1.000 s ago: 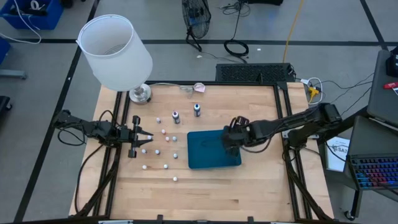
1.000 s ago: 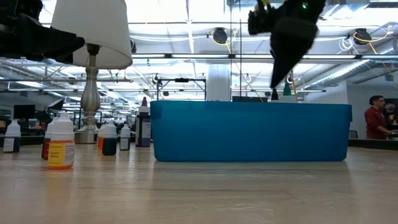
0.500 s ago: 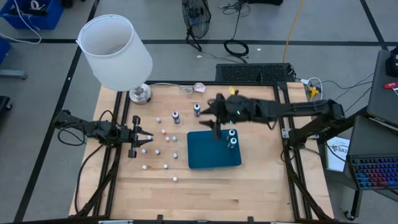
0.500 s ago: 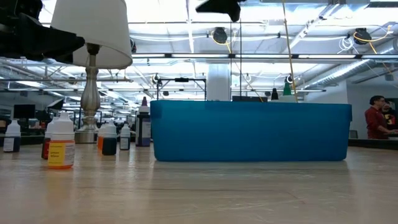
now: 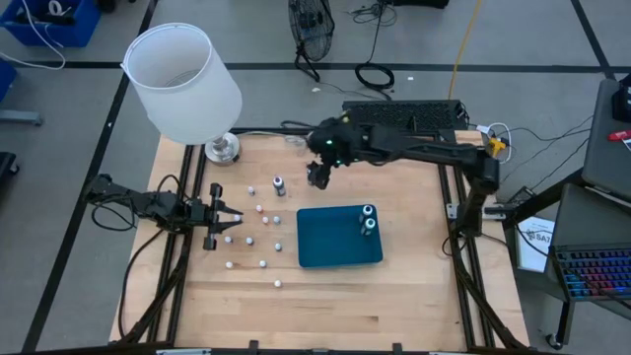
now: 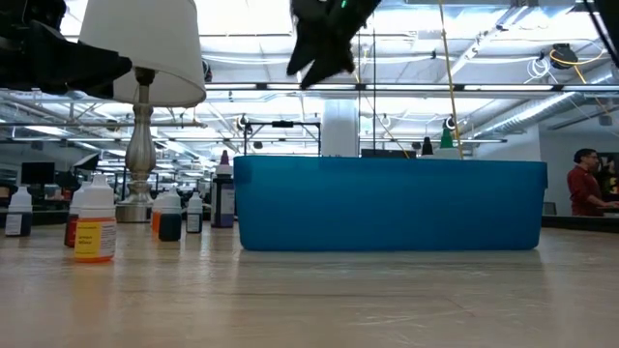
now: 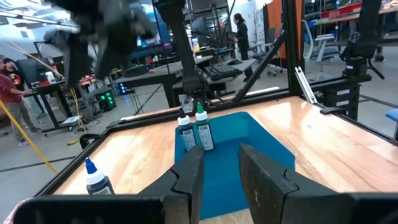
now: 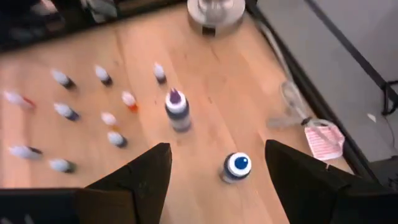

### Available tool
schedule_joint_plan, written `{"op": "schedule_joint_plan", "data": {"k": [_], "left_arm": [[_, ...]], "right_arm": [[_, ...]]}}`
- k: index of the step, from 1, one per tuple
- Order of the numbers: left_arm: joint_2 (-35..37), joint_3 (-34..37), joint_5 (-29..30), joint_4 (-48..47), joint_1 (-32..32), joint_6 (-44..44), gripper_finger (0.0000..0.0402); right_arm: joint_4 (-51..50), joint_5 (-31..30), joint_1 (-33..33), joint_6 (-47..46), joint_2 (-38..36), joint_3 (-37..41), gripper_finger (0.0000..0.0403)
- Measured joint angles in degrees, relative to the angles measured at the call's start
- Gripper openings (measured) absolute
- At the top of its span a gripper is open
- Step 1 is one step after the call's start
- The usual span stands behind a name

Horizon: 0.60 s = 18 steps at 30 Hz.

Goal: Pick & Place food coloring
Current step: Put the large blue food coloring bottle into the blue bin

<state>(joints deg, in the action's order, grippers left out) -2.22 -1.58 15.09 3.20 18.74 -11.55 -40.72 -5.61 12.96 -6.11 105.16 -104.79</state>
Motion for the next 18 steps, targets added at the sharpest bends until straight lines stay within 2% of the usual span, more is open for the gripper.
{"op": "schedule_joint_plan", "data": {"k": [4, 11, 18], "left_arm": [[0.0, 0.0, 0.0, 0.0, 0.0, 0.0, 0.0106], [0.0, 0.0, 0.0, 0.0, 0.0, 0.0, 0.0106], [0.0, 0.0, 0.0, -0.1, 0.0, 0.0, 0.0106]], "right_arm": [[-0.2, 1.4, 0.6, 3.5, 4.6, 0.0, 0.0245], [0.2, 1.4, 2.6, 4.5, 11.8, 0.0, 0.0246], [-0.4, 1.5, 4.3, 4.5, 14.8, 0.0, 0.0248]]}}
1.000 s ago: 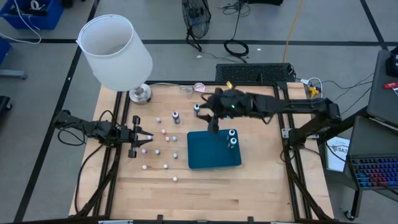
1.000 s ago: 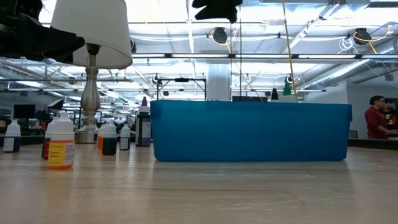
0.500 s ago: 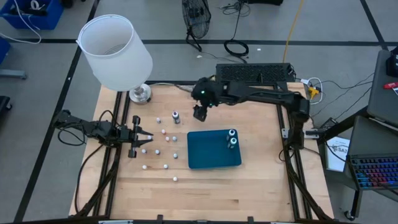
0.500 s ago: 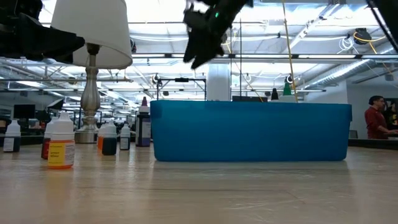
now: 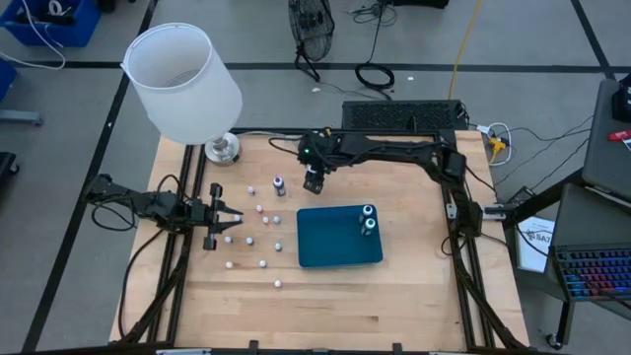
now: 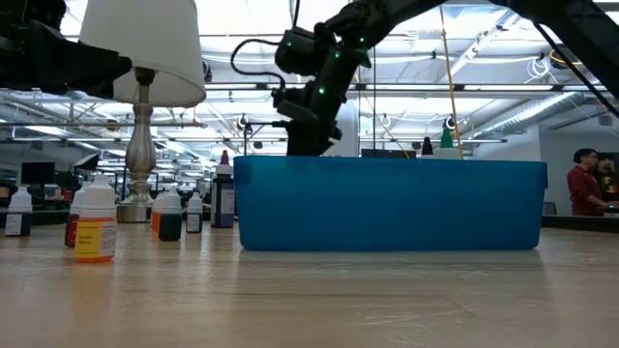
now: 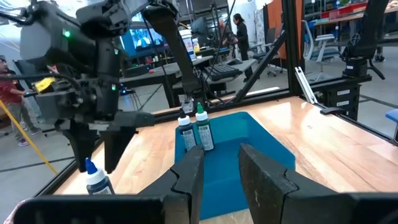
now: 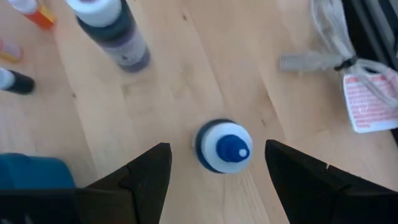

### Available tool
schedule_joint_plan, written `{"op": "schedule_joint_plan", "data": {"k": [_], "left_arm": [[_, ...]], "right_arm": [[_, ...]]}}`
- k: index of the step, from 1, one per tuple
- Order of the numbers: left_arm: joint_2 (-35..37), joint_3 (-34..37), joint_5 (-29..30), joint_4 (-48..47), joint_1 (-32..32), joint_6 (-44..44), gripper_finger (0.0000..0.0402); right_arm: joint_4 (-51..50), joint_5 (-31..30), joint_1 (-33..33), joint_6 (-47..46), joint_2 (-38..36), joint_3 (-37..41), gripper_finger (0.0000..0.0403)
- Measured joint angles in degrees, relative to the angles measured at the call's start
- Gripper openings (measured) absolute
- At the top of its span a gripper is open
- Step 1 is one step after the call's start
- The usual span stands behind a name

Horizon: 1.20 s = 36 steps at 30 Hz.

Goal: Pick & Place food coloring
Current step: Put the large blue food coloring bottle into the blue bin

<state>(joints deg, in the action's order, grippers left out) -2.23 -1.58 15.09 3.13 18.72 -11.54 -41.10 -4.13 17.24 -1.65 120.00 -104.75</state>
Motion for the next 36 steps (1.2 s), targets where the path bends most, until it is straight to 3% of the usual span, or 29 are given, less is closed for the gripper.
{"op": "schedule_joint_plan", "data": {"k": [14, 32, 36], "left_arm": [[0.0, 0.0, 0.0, 0.1, 0.0, 0.0, 0.0106], [0.0, 0.0, 0.0, 0.1, 0.0, 0.0, 0.0106], [0.0, 0.0, 0.0, 0.1, 0.0, 0.0, 0.0106]], "right_arm": [[9.1, 2.9, 0.9, 0.3, 0.0, 6.5, 0.0247], [10.9, 3.0, 1.9, 0.4, 0.0, 7.5, 0.0246], [10.9, 3.0, 1.9, -0.2, 0.0, 7.5, 0.0229]]}}
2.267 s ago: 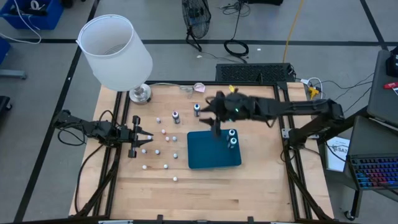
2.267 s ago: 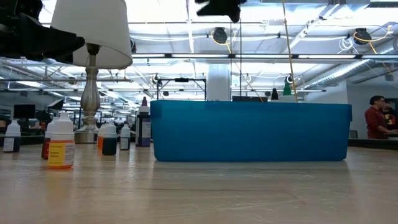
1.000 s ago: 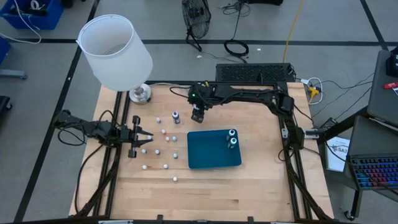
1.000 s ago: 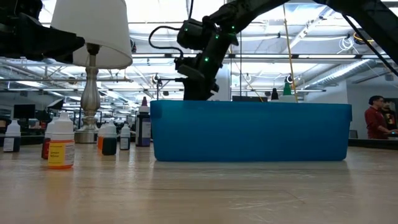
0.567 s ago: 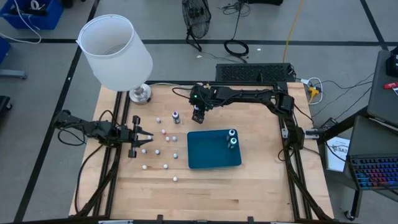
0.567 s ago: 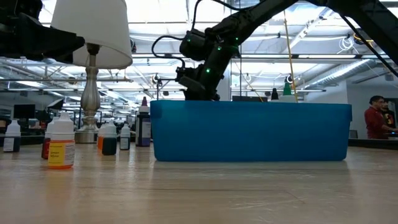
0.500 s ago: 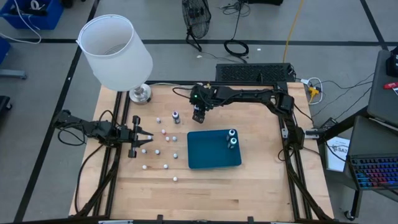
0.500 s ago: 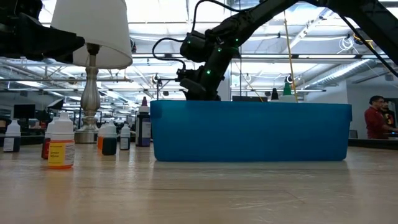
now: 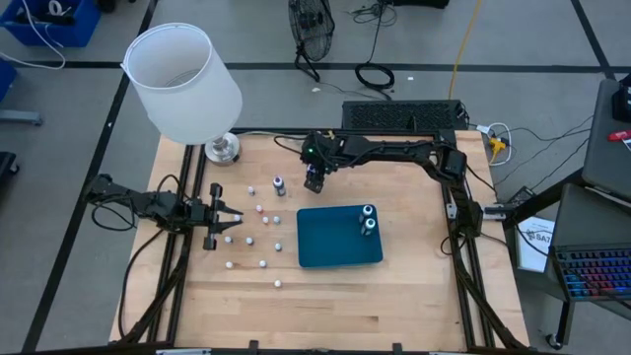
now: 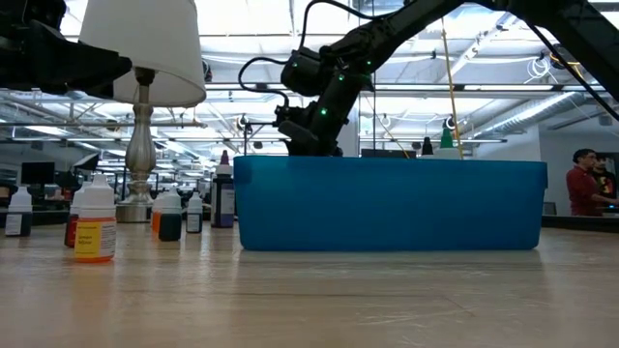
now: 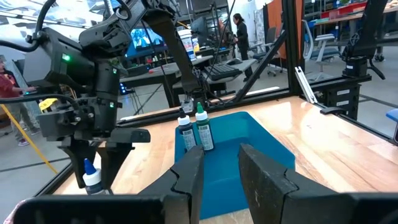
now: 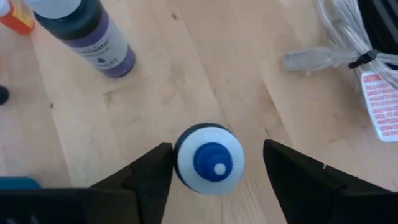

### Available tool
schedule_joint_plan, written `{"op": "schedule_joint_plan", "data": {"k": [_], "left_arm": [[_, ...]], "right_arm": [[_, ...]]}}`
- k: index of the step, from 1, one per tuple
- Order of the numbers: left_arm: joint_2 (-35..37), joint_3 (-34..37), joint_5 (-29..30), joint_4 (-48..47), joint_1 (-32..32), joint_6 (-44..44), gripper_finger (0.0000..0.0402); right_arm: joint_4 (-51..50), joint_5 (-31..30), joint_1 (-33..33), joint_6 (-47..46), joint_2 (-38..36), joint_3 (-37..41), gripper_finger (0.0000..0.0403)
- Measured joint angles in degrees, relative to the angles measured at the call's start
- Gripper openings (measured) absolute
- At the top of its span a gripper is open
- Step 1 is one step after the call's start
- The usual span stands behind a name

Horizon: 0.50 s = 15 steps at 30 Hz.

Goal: Pick & Place food coloring
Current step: Put the large blue food coloring bottle into the blue bin

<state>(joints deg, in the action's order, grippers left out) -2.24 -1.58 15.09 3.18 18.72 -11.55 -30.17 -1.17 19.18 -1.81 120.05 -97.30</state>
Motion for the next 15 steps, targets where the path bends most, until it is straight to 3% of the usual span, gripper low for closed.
{"op": "schedule_joint_plan", "data": {"k": [9, 15], "left_arm": [[0.0, 0.0, 0.0, 0.0, 0.0, 0.0, 0.0106], [0.0, 0.0, 0.0, 0.0, 0.0, 0.0, 0.0106]], "right_arm": [[2.8, 2.0, 0.0, 0.7, 0.7, -0.1, 0.0131], [3.0, 2.8, -0.3, 3.0, 0.5, -0.1, 0.013]]}}
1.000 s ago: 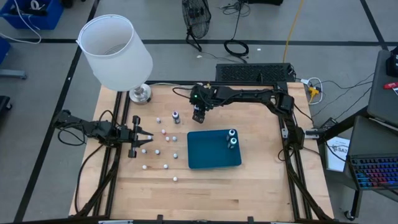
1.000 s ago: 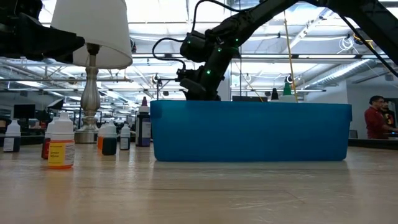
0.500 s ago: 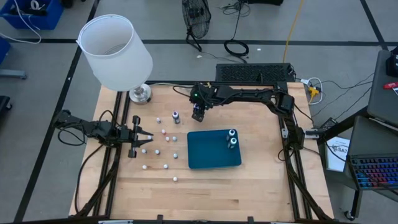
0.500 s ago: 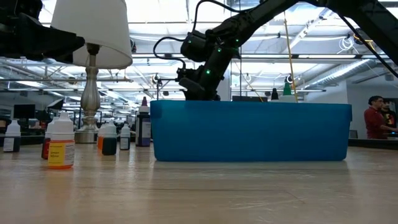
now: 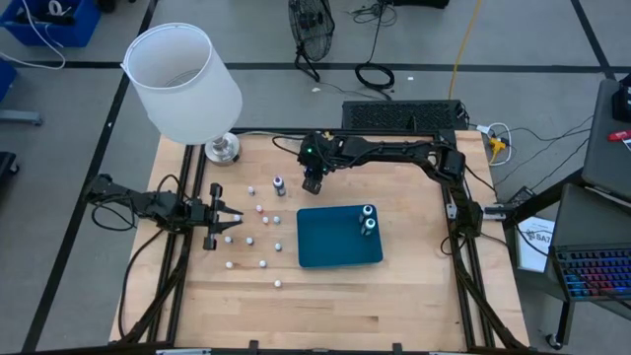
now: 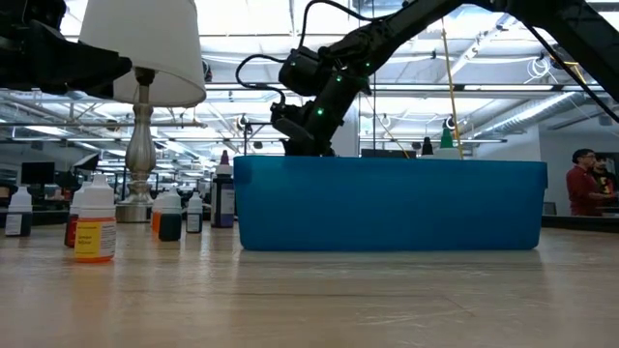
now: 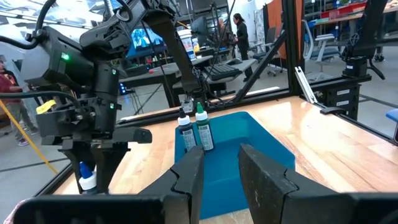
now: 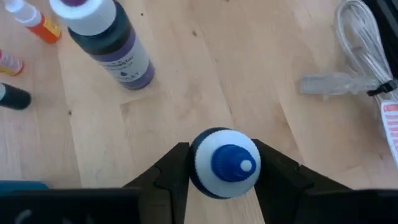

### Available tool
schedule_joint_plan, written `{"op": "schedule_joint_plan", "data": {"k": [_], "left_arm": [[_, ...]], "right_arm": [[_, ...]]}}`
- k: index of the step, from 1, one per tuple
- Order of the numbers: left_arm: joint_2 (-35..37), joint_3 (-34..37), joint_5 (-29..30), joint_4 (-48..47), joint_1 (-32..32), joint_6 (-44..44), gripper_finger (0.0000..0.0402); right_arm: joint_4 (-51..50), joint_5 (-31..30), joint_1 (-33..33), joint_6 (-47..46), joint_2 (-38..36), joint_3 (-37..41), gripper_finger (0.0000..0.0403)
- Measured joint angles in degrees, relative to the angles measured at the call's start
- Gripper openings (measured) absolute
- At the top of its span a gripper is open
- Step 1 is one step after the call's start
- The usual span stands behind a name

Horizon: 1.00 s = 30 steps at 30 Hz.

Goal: Pick & Place food coloring
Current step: Put the large blue food coloring bottle into the blue bin

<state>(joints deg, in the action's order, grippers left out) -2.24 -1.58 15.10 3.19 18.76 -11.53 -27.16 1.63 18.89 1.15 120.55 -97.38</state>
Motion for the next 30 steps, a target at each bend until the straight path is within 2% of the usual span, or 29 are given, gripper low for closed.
{"op": "schedule_joint_plan", "data": {"k": [4, 10, 17, 26, 30], "left_arm": [[0.0, 0.0, 0.0, 0.0, 0.0, 0.0, 0.0106], [0.0, 0.0, 0.0, 0.0, 0.0, 0.0, 0.0106], [0.0, 0.0, 0.0, 0.0, 0.0, 0.0, 0.0106], [0.0, 0.0, 0.0, 0.0, 0.0, 0.0, 0.0106], [0.0, 0.0, 0.0, 0.0, 0.0, 0.0, 0.0106]], "right_arm": [[-0.8, 0.0, -1.2, 0.4, -2.2, 0.2, 0.013], [-2.5, -0.5, -5.3, 1.1, -10.0, 0.2, 0.013], [-12.2, -5.4, -15.1, -2.4, -20.0, 0.0, 0.013], [-30.6, -18.7, -32.1, -15.8, -22.9, 0.2, 0.0128], [-31.6, -22.7, -37.9, -21.6, -23.0, 3.6, 0.0128]]}}
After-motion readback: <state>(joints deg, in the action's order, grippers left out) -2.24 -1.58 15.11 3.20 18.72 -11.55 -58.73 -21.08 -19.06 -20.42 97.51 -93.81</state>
